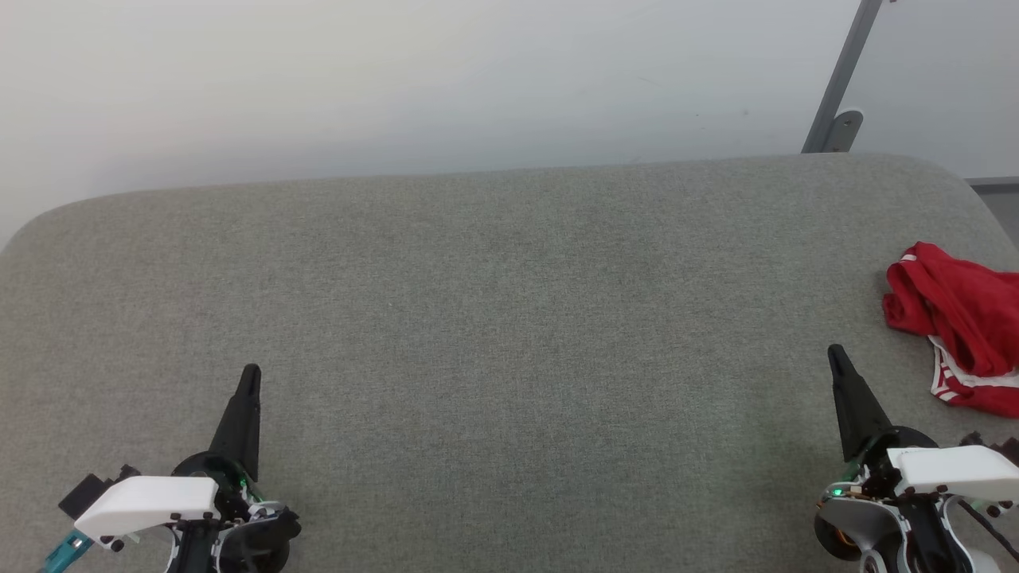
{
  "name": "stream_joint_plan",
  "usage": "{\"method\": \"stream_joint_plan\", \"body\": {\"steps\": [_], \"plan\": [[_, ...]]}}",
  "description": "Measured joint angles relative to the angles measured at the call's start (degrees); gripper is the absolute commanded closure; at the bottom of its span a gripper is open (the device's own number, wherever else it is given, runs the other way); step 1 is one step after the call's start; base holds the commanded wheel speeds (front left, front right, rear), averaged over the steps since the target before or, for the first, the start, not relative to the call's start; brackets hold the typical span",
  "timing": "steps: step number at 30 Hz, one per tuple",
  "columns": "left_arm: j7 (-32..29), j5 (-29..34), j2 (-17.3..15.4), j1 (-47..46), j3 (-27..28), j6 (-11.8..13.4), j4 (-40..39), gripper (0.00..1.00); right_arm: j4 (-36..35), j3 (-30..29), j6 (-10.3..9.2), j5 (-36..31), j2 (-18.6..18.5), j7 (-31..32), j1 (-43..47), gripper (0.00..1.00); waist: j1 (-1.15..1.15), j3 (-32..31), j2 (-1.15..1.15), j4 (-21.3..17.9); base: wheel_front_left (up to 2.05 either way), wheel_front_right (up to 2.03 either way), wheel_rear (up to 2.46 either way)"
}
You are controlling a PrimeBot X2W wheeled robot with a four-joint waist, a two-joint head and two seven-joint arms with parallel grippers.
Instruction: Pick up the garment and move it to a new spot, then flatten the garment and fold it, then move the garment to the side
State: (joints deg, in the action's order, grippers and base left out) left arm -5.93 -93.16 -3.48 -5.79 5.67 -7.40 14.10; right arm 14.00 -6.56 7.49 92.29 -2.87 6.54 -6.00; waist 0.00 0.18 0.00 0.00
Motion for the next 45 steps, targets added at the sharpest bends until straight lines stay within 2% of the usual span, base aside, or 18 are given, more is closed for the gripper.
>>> {"method": "stream_joint_plan", "body": {"steps": [45], "plan": [[-0.2, 0.4, 0.2, -0.1, 0.4, 0.0, 0.0, 1.00, 0.0, 0.0, 0.00, 0.0, 0.0, 0.0, -0.1, 1.00, 0.00, 0.0, 0.00, 0.0, 0.00, 0.00, 0.00]]}}
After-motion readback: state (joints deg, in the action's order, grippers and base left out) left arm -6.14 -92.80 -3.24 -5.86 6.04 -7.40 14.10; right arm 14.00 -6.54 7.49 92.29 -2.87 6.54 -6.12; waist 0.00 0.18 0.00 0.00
